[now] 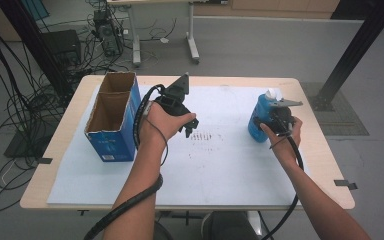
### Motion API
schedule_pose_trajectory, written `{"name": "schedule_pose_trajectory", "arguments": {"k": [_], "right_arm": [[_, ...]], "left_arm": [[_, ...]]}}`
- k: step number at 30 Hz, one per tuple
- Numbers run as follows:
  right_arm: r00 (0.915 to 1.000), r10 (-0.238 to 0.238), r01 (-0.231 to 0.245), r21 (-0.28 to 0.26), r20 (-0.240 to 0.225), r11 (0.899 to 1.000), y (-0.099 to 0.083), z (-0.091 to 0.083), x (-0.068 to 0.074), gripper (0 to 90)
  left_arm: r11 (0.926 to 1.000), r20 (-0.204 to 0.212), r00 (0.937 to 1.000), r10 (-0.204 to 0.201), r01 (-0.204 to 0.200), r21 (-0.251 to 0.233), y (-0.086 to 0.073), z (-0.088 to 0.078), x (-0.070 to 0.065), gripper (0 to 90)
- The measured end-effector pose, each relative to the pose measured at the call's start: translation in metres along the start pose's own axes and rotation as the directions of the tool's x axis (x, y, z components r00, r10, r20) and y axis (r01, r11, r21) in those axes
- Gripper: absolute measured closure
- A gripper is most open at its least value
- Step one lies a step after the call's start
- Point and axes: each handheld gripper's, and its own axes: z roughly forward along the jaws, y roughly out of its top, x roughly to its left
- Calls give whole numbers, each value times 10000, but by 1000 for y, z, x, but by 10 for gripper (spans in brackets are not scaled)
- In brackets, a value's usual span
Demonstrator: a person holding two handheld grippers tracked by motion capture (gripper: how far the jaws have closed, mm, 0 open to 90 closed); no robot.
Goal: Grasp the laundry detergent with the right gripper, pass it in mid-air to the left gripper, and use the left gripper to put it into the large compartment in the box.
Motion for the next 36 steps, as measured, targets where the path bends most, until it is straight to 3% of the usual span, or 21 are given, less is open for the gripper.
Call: {"name": "schedule_pose_trajectory", "arguments": {"k": [36], "right_arm": [[9999, -23, 22, -68, -150, 10000, -1, 0, -2, 409]], "left_arm": [[10000, -159, 9999, -19, 18, -61, -5, -7, 1, 69]]}}
